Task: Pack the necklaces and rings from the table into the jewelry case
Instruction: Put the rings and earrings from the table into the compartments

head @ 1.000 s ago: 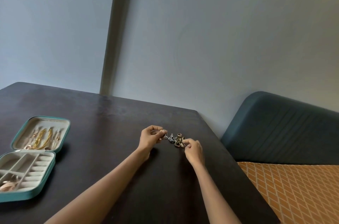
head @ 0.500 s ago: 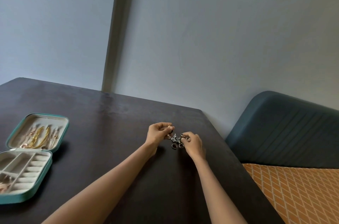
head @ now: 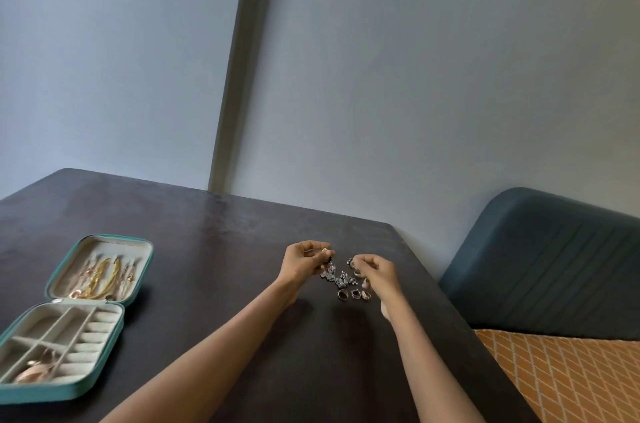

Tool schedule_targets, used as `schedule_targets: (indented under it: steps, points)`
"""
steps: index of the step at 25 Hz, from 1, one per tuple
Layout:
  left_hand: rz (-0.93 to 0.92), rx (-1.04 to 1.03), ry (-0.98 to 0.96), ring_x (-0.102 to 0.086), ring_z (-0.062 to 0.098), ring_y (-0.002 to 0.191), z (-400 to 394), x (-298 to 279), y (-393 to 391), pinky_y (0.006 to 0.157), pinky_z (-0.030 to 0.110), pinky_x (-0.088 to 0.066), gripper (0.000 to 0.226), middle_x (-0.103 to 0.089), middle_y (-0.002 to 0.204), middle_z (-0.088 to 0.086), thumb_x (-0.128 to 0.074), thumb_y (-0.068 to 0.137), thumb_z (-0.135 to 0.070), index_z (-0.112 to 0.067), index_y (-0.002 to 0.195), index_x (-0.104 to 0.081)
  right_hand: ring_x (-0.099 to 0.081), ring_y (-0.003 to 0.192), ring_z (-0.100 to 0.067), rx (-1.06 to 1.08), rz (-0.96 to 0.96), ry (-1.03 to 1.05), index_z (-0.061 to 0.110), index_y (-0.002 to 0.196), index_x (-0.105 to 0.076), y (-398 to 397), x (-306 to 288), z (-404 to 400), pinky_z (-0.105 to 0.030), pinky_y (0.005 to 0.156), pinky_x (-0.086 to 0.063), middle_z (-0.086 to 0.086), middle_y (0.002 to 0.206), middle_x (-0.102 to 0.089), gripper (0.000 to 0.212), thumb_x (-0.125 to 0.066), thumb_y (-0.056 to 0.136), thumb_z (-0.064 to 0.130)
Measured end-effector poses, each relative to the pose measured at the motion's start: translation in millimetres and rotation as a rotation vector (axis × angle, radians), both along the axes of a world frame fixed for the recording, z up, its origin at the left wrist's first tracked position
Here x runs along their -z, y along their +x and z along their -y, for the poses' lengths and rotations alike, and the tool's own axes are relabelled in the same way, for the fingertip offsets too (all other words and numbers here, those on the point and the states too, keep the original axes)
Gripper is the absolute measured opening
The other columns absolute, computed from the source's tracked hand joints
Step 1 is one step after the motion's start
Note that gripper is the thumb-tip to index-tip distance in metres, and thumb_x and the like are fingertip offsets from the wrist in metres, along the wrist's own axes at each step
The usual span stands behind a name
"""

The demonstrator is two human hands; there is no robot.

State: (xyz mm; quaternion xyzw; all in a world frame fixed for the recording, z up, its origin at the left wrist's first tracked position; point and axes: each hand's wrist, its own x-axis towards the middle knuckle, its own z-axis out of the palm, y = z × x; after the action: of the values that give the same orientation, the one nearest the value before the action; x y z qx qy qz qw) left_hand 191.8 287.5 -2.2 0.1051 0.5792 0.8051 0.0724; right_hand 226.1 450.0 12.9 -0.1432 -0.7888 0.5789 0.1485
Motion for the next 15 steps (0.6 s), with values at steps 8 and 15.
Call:
schedule_targets:
  steps: [8,15]
  points:
    - [-0.061,-0.071,0.001,-0.061,0.006,0.056,38.2,-29.7,18.1,0.065,0.022,-0.051,0.004,-0.069,0.083,0.01,-0.066,0.085,-0.007,-0.01,0.087,-0.065,-0.06,0.063,-0.011,-0.207,-0.078,-0.365,0.007,0.089,-0.064,22.9,-28.7,52.5,-0.021,0.058,-0.053,-0.004,0.073,-0.063,0.005,-0.06,0.09,0.009]
    - [-0.134,-0.052,-0.132,-0.062,0.013,0.061,75.1,-43.4,37.4,0.062,0.022,-0.054,0.004,-0.068,0.074,0.009,-0.068,0.083,-0.006,-0.008,0.087,-0.068,-0.059,0.068,-0.013,-0.222,-0.117,-0.235,0.009,0.091,-0.06,31.1,-50.0,105.4,-0.018,0.056,-0.051,-0.007,0.08,-0.065,0.01,-0.065,0.085,0.003]
